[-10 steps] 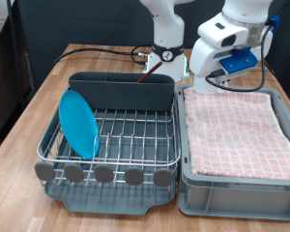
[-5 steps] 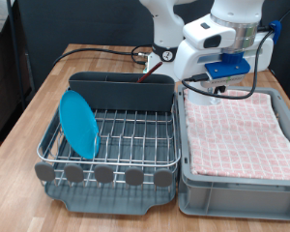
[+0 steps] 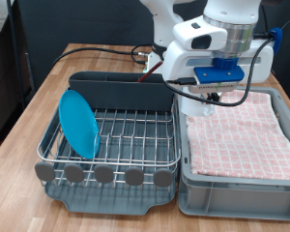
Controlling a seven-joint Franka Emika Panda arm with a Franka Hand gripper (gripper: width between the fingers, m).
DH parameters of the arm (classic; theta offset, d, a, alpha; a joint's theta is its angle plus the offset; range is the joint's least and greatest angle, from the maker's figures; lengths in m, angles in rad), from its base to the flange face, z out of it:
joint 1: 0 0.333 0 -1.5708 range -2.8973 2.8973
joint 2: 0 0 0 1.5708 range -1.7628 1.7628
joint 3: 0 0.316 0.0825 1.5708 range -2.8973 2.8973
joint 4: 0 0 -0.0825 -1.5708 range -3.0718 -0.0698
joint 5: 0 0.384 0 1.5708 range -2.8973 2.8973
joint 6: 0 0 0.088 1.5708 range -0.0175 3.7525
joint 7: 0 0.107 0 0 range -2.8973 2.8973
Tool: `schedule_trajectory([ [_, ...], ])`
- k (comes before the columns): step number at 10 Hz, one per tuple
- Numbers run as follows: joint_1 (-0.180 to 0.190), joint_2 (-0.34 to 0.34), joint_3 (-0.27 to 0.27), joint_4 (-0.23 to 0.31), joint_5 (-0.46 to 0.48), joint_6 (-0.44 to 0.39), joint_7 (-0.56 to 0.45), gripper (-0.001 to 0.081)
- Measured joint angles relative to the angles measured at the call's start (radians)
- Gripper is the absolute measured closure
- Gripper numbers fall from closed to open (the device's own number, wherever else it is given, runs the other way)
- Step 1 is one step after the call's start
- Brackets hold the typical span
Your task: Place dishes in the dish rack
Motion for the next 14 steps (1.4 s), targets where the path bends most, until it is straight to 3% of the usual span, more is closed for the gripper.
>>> schedule_trajectory([
  [3,-0.024,0.018,-0.001,0.011,0.012,0.036,-0.045,0.0737],
  [8,-0.079,0.117,-0.001,0.140,0.069,0.040,-0.049,0.0737],
  [14,-0.102,0.208,0.000,0.252,0.095,0.040,0.009,0.0737],
])
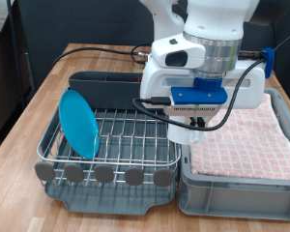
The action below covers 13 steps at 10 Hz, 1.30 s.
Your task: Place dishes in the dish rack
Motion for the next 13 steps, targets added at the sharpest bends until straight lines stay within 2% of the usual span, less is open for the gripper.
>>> schedule_trajectory([
  [4,-0.045,0.074,0.018,0.096,0.027,-0.019,-0.033,0.0737],
  [7,-0.074,0.125,0.034,0.145,0.048,-0.019,-0.050,0.0737],
  [9,-0.089,0.154,0.043,0.165,0.053,-0.019,-0.059,0.0737],
  [13,-0.104,0.189,0.053,0.173,0.059,-0.002,-0.062,0.0737],
])
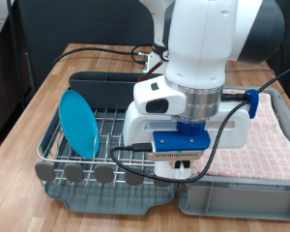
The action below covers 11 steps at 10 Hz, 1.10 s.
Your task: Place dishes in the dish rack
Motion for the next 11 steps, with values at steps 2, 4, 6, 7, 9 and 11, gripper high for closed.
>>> schedule_trajectory([
  [2,-0.002,0.012,0.001,0.001,0.000,0.007,-0.003,0.0737],
  [4,-0.005,0.024,0.001,0.001,0.000,0.020,-0.008,0.0737],
  [6,-0.008,0.038,0.001,0.001,0.000,0.029,-0.015,0.0737],
  [7,-0.011,0.044,0.003,0.001,0.000,0.034,-0.018,0.0737],
  [9,-0.018,0.051,0.008,0.001,0.000,0.035,-0.021,0.0737],
  [11,-0.023,0.052,0.013,0.001,0.001,0.029,-0.022,0.0737],
])
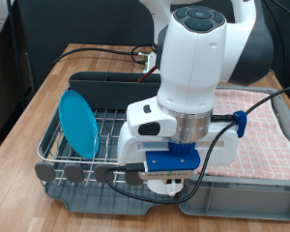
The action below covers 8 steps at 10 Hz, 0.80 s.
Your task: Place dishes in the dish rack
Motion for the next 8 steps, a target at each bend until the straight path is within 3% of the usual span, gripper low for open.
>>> schedule_trajectory([
  [1,-0.001,0.000,0.000,0.003,0.000,-0.013,0.000,0.0726],
  [2,-0.002,0.000,0.001,0.010,0.000,-0.032,-0.002,0.0561],
  [3,-0.003,0.000,0.003,0.020,0.000,-0.054,-0.006,0.0561],
  [5,-0.012,0.000,0.012,0.058,0.008,-0.143,-0.020,0.0209],
  [6,-0.017,0.000,0.016,0.079,0.015,-0.191,-0.020,0.0209],
  [7,-0.021,-0.001,0.018,0.102,0.019,-0.246,-0.020,0.0064],
  [8,-0.025,-0.002,0.019,0.124,0.024,-0.304,-0.020,0.0064],
])
